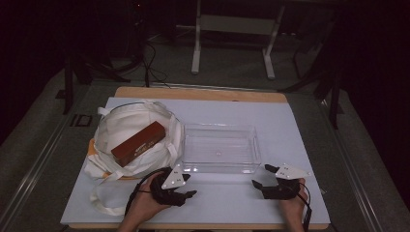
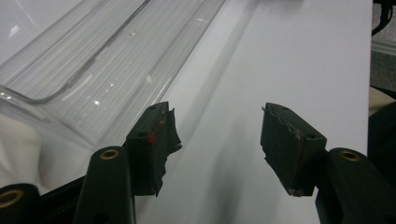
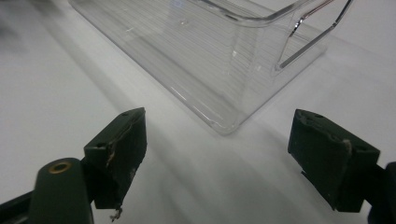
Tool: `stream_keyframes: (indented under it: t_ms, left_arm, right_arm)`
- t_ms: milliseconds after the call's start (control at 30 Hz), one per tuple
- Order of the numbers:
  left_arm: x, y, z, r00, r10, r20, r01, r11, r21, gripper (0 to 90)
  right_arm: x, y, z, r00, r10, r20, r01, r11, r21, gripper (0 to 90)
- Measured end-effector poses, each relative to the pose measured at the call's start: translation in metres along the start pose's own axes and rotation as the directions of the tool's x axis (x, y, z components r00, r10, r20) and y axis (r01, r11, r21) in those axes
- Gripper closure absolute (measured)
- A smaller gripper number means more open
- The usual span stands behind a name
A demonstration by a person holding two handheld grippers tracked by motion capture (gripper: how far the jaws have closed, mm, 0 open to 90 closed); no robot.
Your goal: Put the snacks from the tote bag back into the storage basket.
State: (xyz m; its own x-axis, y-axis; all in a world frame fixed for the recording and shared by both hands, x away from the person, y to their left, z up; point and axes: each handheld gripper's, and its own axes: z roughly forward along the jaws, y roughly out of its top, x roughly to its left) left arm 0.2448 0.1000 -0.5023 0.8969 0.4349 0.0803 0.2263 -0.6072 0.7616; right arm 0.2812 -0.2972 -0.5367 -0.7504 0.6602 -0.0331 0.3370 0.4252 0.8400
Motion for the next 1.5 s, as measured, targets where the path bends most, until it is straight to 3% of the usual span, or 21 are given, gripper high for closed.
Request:
stream_keyframes:
  t_ms: [467,667,933,1200,1500]
  left_arm:
    - [-0.002,0.01,-0.022,0.9974,0.072,-0.002,-0.072,0.9972,0.02,41.5]
    - [0.006,0.017,-0.032,0.9964,0.085,-0.002,-0.085,0.9959,0.03,41.6]
    - [0.019,0.02,-0.046,0.9972,0.075,-0.005,-0.074,0.997,0.019,42.1]
    - [0.028,0.026,-0.064,0.9962,0.079,-0.035,-0.079,0.9967,0.019,43.6]
    - [0.046,0.029,-0.081,0.9969,0.059,-0.052,-0.058,0.9983,0.009,45.6]
  right_arm:
    - [0.0,-0.001,-0.002,1.0,-0.005,-0.006,0.005,1.0,-0.017,19.4]
    - [0.0,-0.001,-0.002,1.0,-0.008,-0.006,0.008,1.0,-0.015,19.4]
    - [0.001,-0.001,-0.001,0.9999,-0.01,-0.004,0.01,1.0,-0.012,19.3]
    - [0.001,0.0,-0.001,0.9999,-0.013,-0.002,0.013,1.0,-0.01,19.3]
    - [0.001,0.0,-0.001,0.9999,-0.011,-0.001,0.011,1.0,-0.011,19.3]
